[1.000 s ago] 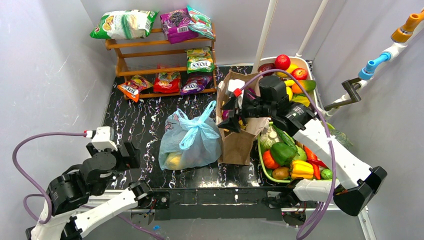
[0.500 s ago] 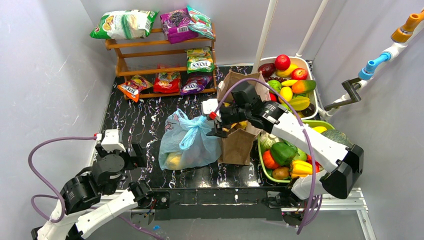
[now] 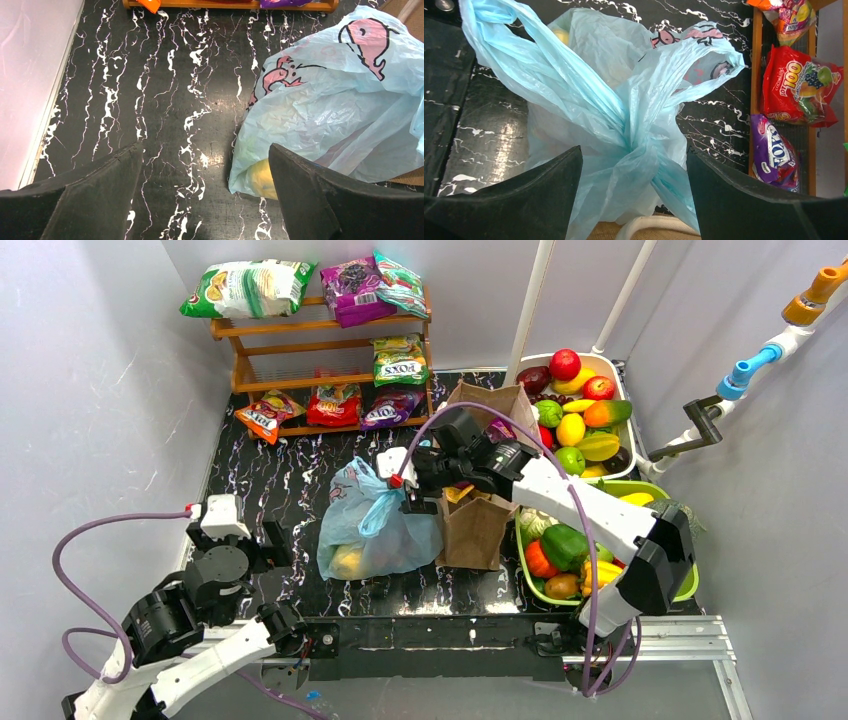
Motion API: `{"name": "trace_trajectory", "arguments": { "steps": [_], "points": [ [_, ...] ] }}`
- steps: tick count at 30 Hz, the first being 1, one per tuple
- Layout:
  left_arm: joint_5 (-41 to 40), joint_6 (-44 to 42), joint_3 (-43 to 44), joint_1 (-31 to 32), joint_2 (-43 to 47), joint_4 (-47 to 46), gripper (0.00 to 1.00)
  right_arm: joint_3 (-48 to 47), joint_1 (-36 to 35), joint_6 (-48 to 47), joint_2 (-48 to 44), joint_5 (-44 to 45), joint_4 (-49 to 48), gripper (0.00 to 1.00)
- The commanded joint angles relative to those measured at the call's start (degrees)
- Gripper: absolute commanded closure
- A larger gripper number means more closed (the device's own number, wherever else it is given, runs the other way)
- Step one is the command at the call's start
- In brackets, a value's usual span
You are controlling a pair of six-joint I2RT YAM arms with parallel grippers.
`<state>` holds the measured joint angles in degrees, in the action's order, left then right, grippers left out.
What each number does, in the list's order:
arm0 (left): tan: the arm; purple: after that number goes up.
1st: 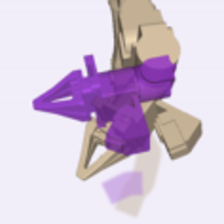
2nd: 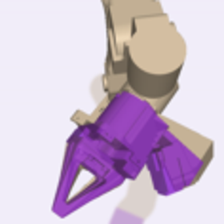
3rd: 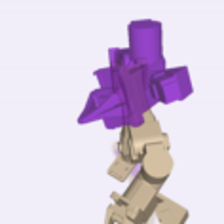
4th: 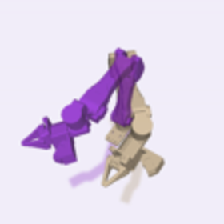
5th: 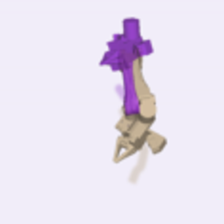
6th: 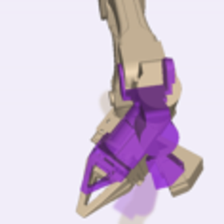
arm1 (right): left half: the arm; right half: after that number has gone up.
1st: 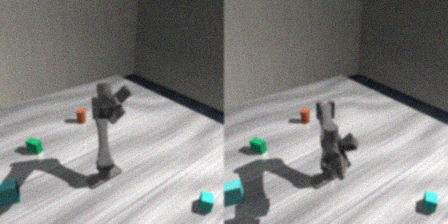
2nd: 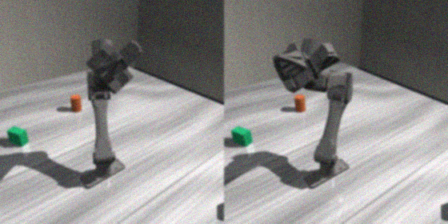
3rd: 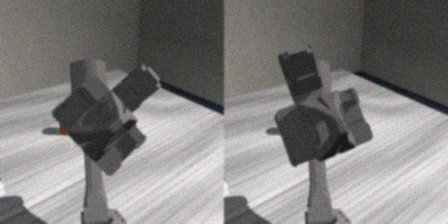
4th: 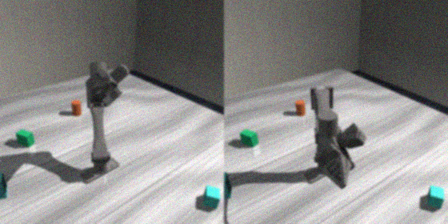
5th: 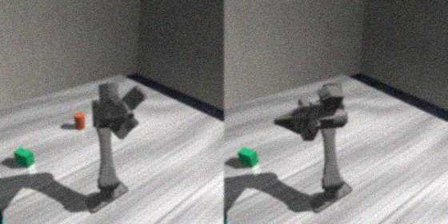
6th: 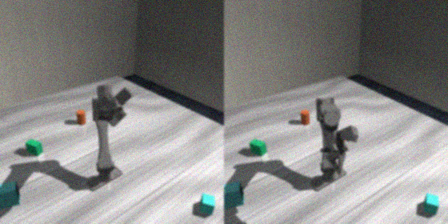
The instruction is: Place the food into the grocery bag and tie it
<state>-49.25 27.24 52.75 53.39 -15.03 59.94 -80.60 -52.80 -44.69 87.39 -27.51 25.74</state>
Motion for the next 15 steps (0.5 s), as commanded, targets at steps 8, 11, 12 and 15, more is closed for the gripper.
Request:
{"name": "trace_trajectory", "arguments": {
  "steps": [8,11,12,15],
  "points": [
    [-3.31,0.13,-0.08,0.16,-4.77,0.25,0.02,-3.84,-0.03,0.20,4.14,2.02,0.43,0.25],
    [-2.84,-0.35,0.55,0.14,-7.46,0.13,0.02,-3.91,-0.11,0.75,4.60,2.04,1.56,0.35],
    [-2.66,-0.66,0.62,0.15,-7.89,-0.29,0.02,-3.90,-0.19,0.93,4.64,2.10,1.79,0.39],
    [-1.49,-2.56,-0.74,0.16,-7.50,-3.39,0.02,-3.82,-0.53,1.48,4.87,2.42,2.34,0.57]
  ]
}}
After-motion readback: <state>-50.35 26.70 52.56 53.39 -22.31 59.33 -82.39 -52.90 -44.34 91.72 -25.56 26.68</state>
